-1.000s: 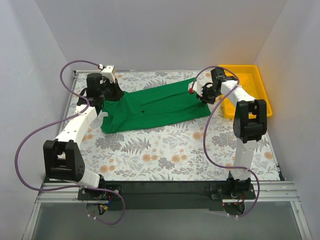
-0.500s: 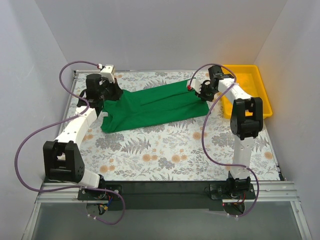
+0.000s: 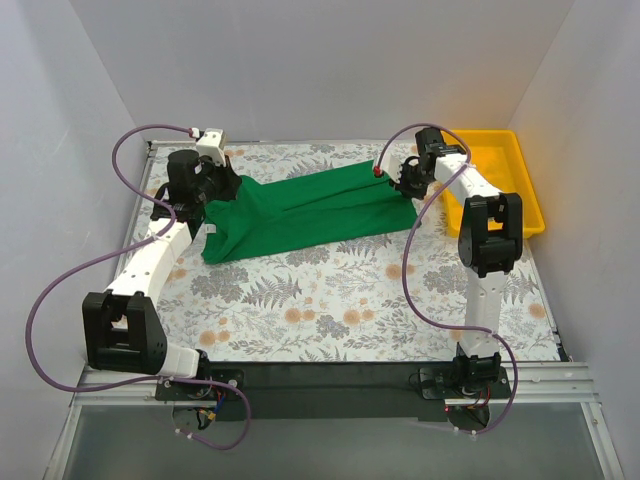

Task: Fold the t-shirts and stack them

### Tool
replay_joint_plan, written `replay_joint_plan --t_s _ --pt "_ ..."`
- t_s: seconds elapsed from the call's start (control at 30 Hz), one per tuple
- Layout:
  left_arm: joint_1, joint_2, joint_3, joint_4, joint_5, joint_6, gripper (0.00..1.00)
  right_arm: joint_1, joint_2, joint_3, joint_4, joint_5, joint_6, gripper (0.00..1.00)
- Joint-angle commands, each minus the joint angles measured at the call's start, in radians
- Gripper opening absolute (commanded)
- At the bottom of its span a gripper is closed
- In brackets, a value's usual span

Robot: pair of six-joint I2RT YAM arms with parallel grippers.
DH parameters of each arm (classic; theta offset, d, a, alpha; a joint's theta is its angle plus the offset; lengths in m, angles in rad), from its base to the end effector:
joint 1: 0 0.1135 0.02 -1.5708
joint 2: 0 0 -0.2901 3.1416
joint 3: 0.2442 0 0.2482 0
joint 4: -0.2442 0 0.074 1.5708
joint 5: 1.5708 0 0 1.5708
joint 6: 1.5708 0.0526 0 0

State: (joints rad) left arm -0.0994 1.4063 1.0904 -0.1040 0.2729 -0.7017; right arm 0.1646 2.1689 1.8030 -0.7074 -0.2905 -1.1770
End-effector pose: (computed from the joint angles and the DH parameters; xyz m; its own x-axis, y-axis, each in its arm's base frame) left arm 0.3308 -0.0472 0.3311 -0.5296 -0.5719 -0.6265 -0.0018 0.7393 -0.6734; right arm 0.4800 0.0950 0.2138 -0.0631 -0.9074 -0.4155 -0.9125 0.2211 -0.3441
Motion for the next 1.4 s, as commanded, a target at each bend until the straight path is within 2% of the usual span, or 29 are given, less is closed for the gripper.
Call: replay_joint_plan --t_s 0.0,0.57,1.0,1.1,1.17,1.23,1.3,1.37 --pt "0.009 -0.03 -0.003 0.013 -0.011 0.019 0.0 0.009 0.023 0.053 0.0 -0.002 0.016 0.01" --pt "0.01 -0.03 -0.009 0.009 -0.009 0.022 0.0 0.033 0.086 0.153 0.0 0.03 0.027 0.01" --pt "0.012 -0.01 0.002 0.007 0.002 0.025 0.0 0.035 0.1 0.151 0.002 0.059 0.031 0.03" --pt "0.012 -0.009 0.003 0.01 0.006 0.027 0.0 0.035 0.103 0.156 0.008 0.067 0.054 0.09" --pt "0.012 -0.006 0.002 0.01 0.012 0.028 0.0 0.033 0.108 0.182 0.011 0.076 0.1 0.27" --pt "0.012 0.0 0.002 0.015 0.017 0.03 0.0 0.035 0.104 0.206 0.016 0.076 0.193 0.39" --pt "0.012 0.005 0.003 0.015 0.02 0.033 0.0 0.033 0.077 0.2 0.035 0.053 0.253 0.49" --pt "0.012 0.01 0.006 0.018 0.022 0.036 0.0 0.033 0.028 0.153 0.057 -0.005 0.344 0.53"
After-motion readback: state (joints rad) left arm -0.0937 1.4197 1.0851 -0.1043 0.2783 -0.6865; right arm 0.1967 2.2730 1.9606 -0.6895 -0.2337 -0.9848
